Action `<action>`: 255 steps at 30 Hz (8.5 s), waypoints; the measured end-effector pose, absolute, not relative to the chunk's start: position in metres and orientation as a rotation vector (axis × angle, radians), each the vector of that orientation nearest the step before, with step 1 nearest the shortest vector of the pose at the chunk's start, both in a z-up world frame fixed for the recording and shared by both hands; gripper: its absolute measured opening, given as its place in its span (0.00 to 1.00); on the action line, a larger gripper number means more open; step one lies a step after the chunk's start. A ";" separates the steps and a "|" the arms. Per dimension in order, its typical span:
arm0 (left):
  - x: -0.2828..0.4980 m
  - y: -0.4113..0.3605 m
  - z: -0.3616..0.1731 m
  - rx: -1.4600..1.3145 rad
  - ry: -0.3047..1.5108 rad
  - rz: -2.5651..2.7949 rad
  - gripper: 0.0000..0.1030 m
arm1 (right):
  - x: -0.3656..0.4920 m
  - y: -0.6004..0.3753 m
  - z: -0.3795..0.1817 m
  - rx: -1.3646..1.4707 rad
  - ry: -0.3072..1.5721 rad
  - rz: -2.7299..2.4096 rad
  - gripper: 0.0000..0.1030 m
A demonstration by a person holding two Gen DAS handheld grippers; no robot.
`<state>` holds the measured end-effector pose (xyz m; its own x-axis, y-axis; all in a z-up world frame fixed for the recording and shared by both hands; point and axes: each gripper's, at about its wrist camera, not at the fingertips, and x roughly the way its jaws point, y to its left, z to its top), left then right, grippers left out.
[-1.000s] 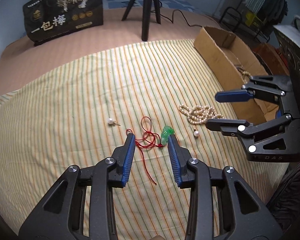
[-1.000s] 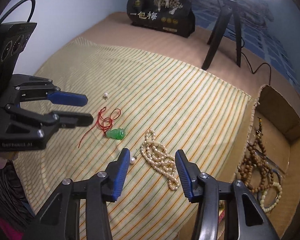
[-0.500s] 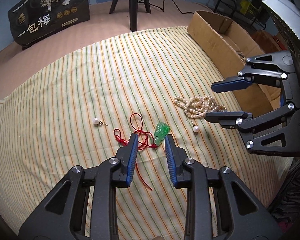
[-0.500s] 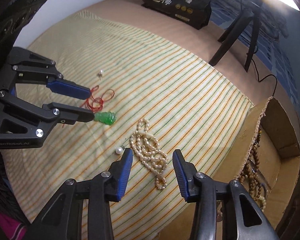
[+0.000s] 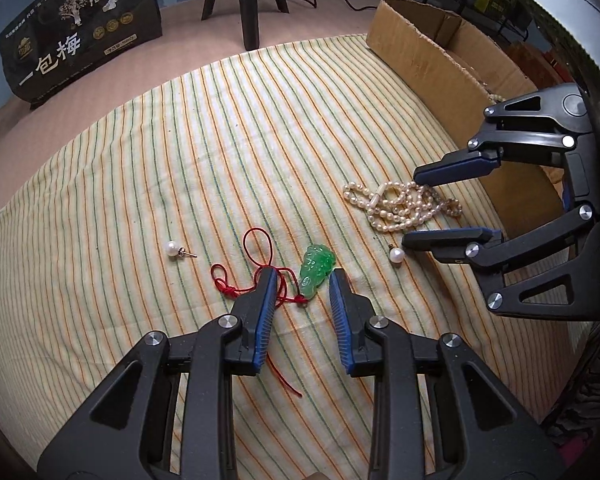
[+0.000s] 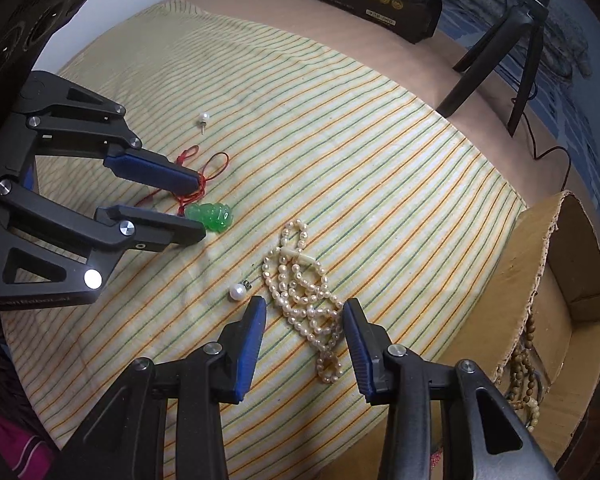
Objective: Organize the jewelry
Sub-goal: 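Close the left tool on the jade pendant while the right tool grasps the pearl necklace, then lift and carry the pendant and pearl necklace over the cardboard box, then open both tools to drop the pendant and necklace into the box, then move both open tools back to the two pearl earrings on the cloth, then close the left tool on one pearl earring while the right tool grasps the other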
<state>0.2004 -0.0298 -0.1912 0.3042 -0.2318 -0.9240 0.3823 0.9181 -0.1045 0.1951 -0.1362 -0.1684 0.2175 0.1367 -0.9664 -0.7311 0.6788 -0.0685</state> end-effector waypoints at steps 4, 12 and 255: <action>0.202 -0.031 -0.195 0.162 1.195 -0.397 0.23 | 0.200 -0.134 -0.172 -0.590 1.212 0.649 0.39; 0.206 -0.032 -0.199 0.162 1.193 -0.372 0.16 | 0.204 -0.133 -0.177 -0.579 1.214 0.644 0.36; 0.212 0.026 -0.188 0.145 1.016 -0.315 0.33 | 0.163 -0.151 -0.162 -0.045 1.064 0.377 0.37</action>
<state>0.2120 0.0257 -0.1883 0.4863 -0.1911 -0.8526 0.3247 0.9454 -0.0268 0.1635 -0.1510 -0.1619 0.4277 0.2803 -0.8593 -0.3230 0.9353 0.1444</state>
